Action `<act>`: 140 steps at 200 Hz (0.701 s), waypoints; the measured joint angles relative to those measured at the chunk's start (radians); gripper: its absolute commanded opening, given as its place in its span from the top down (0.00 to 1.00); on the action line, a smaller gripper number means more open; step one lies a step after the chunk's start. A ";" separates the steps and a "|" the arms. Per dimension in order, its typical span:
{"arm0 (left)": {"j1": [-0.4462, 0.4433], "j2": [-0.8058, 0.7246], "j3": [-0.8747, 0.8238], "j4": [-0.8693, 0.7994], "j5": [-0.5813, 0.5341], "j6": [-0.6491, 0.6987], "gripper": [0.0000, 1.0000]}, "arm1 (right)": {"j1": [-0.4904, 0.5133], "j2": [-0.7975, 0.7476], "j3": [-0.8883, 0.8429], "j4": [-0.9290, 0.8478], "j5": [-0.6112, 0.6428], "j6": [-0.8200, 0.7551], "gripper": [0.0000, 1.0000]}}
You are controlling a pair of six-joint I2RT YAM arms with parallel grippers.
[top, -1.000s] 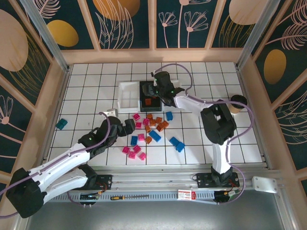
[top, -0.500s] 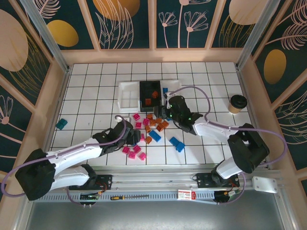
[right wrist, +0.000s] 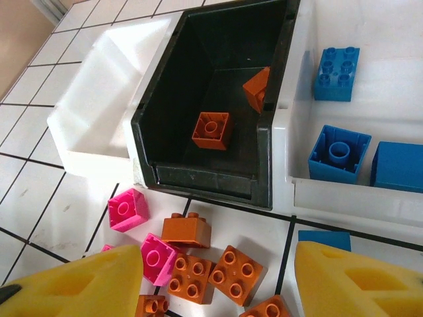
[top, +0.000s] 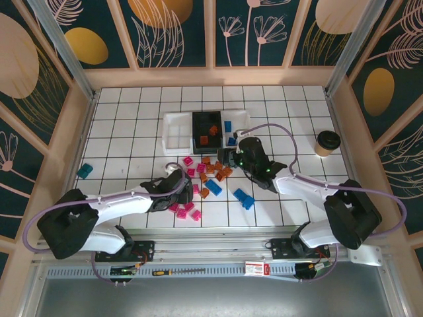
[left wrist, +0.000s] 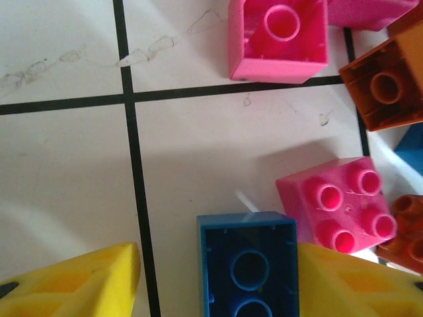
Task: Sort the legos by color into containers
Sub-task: Pick up the lego from the middle-left of the table.
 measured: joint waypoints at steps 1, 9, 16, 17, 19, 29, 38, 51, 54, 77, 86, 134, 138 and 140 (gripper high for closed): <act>0.000 0.001 0.000 0.000 0.000 0.000 0.43 | 0.000 -0.001 0.000 0.000 0.000 0.000 0.38; 0.000 0.011 0.000 0.004 -0.001 -0.004 0.48 | 0.000 -0.005 -0.001 0.002 0.001 0.000 0.38; 0.000 0.019 0.000 0.007 -0.005 -0.006 0.49 | 0.000 -0.009 -0.002 0.006 0.002 0.000 0.38; 0.000 0.020 0.000 0.007 -0.006 -0.009 0.49 | 0.000 -0.010 -0.003 0.006 0.002 0.000 0.38; 0.000 0.023 0.000 0.007 -0.007 -0.008 0.49 | 0.000 -0.011 -0.003 0.007 0.002 0.000 0.38; 0.000 0.027 0.000 0.007 -0.017 -0.009 0.47 | 0.000 -0.018 -0.005 0.007 0.003 0.000 0.38; 0.000 0.027 0.002 0.007 -0.024 -0.007 0.46 | 0.000 -0.022 -0.005 0.007 0.003 0.000 0.38; -0.001 0.033 0.009 0.006 -0.034 -0.007 0.47 | 0.000 -0.031 -0.008 0.008 0.003 0.000 0.38; -0.001 0.035 0.011 0.006 -0.034 -0.007 0.48 | 0.000 -0.033 -0.010 0.008 0.003 0.000 0.38; -0.001 0.063 0.026 0.008 -0.039 -0.006 0.57 | 0.000 -0.048 -0.016 0.009 0.003 0.000 0.38; -0.001 0.068 0.027 0.007 -0.047 -0.005 0.61 | 0.000 -0.052 -0.019 0.009 0.004 0.000 0.38; 0.000 0.058 0.058 -0.018 -0.065 0.002 0.71 | 0.000 -0.121 -0.070 0.011 0.041 0.004 0.37; 0.000 0.055 0.068 -0.022 -0.067 0.005 0.71 | 0.000 -0.129 -0.076 0.011 0.046 0.005 0.37; 0.000 0.053 0.076 -0.026 -0.068 0.006 0.71 | 0.000 -0.133 -0.078 0.011 0.048 0.005 0.38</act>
